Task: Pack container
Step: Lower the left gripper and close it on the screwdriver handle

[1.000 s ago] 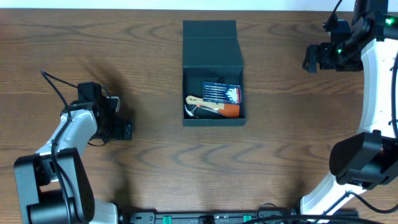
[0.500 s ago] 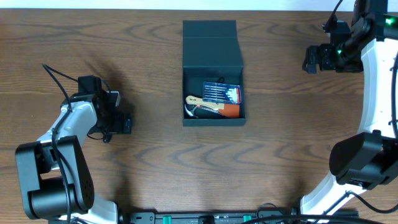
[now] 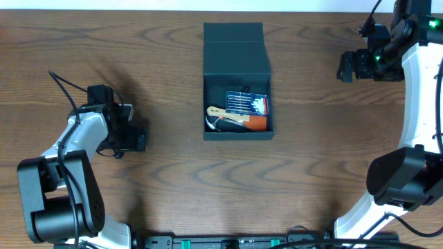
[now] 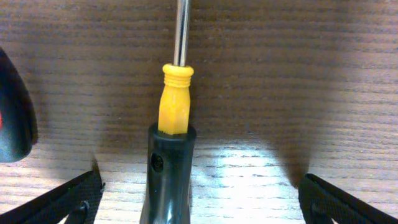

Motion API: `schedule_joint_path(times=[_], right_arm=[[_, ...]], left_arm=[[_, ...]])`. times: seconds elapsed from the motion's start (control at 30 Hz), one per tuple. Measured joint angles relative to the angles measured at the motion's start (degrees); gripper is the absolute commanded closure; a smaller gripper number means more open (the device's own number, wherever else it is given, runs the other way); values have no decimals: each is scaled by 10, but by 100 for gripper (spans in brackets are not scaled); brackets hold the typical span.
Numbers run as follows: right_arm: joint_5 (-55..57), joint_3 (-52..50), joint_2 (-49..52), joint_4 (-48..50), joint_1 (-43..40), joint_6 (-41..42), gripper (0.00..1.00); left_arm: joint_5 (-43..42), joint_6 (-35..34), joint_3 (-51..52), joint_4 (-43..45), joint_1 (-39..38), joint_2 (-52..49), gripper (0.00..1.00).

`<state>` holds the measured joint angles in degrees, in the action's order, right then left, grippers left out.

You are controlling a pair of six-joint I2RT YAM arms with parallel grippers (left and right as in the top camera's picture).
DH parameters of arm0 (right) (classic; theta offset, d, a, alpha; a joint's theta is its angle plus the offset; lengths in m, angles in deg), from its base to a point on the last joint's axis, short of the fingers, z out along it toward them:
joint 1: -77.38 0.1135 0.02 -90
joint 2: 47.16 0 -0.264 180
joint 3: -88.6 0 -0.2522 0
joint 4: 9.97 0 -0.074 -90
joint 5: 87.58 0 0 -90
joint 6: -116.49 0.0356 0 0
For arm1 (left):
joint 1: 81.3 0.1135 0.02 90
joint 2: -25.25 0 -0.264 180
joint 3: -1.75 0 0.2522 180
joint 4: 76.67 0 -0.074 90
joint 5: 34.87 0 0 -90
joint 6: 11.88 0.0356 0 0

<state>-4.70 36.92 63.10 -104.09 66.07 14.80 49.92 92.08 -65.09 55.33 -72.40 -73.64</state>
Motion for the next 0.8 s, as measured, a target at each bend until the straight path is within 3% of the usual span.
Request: schedule_joint_path(times=[0.43,0.8], right_arm=[[0,0,0,-2,0,0,1],[0,0,0,-7,0,0,1]], left_arm=[[9,0,0,-3,0,-1,2],[9,1,0,-3,0,-1,32]])
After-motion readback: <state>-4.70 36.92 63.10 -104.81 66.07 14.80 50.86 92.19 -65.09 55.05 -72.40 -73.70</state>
